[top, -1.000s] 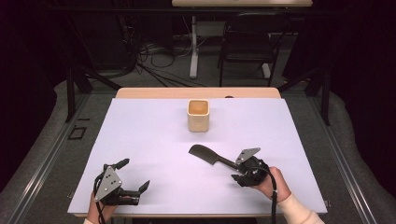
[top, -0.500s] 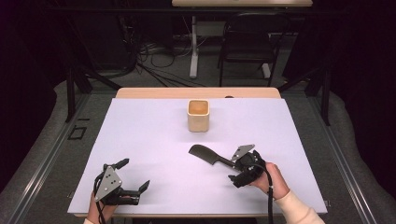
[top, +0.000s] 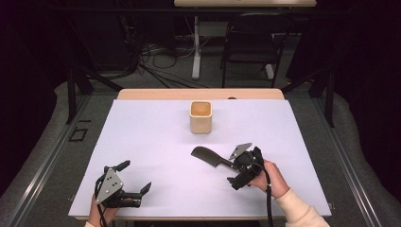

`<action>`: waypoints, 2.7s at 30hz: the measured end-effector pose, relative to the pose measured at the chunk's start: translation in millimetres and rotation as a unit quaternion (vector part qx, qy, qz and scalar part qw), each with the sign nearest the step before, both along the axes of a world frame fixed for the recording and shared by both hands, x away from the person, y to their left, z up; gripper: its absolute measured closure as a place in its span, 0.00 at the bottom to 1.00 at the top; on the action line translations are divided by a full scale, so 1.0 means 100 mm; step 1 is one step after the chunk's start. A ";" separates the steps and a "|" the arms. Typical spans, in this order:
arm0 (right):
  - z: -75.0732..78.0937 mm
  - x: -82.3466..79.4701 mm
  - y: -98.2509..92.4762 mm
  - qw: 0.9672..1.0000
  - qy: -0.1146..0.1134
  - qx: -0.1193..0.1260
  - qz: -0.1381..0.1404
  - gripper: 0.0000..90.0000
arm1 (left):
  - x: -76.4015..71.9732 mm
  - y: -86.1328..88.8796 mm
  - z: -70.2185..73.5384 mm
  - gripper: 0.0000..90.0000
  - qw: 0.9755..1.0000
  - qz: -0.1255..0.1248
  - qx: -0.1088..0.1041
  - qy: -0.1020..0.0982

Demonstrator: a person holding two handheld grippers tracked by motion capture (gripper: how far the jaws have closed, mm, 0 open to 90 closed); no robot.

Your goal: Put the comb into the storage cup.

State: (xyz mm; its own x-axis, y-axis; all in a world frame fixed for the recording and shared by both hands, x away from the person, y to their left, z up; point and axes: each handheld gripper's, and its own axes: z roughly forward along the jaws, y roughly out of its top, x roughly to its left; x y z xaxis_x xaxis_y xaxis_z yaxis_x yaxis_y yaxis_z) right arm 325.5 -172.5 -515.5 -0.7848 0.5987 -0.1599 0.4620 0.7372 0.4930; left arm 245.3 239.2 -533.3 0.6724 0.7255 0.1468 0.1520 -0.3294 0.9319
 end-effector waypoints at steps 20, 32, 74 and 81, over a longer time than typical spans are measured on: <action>0.04 0.19 0.21 0.998 0.006 -0.050 0.028 0.00 | 0.00 0.00 0.00 0.00 1.000 0.002 0.000 0.002; 0.04 0.32 0.34 0.996 0.009 -0.078 0.041 0.36 | 0.00 0.00 0.00 0.00 1.000 0.002 0.000 0.002; -0.12 0.66 0.67 0.979 0.100 -0.170 0.046 0.79 | 0.01 0.00 -0.01 0.00 1.000 -0.004 0.001 0.011; -0.06 0.64 0.62 0.985 0.096 -0.141 0.037 0.79 | 0.01 0.00 -0.01 0.00 1.000 -0.002 0.002 0.009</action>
